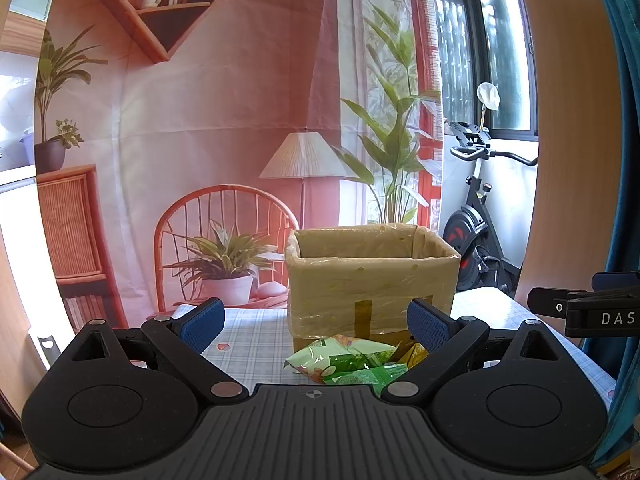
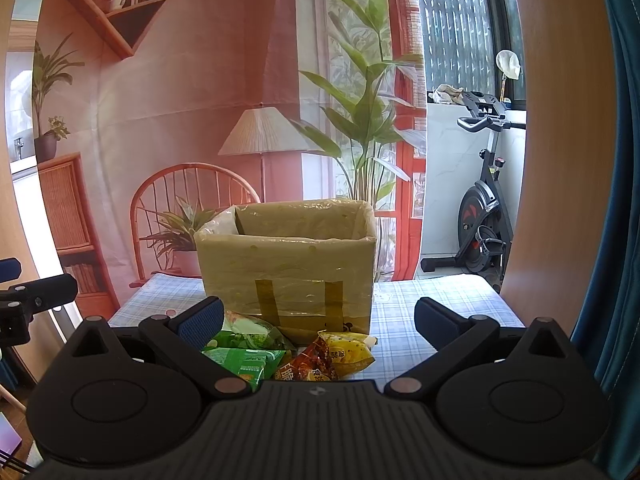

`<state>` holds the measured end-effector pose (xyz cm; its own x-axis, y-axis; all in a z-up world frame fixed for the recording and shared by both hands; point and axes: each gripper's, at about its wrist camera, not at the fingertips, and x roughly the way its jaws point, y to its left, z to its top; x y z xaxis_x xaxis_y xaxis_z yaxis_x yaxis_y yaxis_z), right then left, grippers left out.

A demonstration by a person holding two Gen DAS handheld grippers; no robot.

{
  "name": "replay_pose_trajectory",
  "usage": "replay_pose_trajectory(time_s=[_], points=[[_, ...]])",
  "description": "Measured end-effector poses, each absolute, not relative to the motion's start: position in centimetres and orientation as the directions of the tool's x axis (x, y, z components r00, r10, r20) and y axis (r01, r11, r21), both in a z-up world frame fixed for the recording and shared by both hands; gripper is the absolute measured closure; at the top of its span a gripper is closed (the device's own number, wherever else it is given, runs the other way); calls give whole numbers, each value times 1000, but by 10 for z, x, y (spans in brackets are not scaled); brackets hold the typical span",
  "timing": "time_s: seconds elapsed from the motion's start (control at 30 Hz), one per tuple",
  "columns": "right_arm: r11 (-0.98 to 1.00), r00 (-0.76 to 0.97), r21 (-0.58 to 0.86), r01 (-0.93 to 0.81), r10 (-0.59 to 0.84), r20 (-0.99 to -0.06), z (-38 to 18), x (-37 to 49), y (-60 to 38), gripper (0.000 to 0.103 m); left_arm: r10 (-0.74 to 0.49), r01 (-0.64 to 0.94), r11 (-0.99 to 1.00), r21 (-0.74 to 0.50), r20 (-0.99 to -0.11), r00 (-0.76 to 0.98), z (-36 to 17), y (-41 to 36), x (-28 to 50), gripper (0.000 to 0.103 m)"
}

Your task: Organize snacks

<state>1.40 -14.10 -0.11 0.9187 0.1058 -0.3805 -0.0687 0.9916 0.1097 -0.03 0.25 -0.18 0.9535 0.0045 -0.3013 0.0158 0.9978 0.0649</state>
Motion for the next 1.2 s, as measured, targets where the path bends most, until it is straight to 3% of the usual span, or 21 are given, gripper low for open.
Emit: replay_pose_trajectory(time_s=[1.2], points=[[992, 917, 109, -67, 104, -386, -4, 14, -141, 0, 7, 13, 998, 63, -311, 950, -6, 8, 0, 4]])
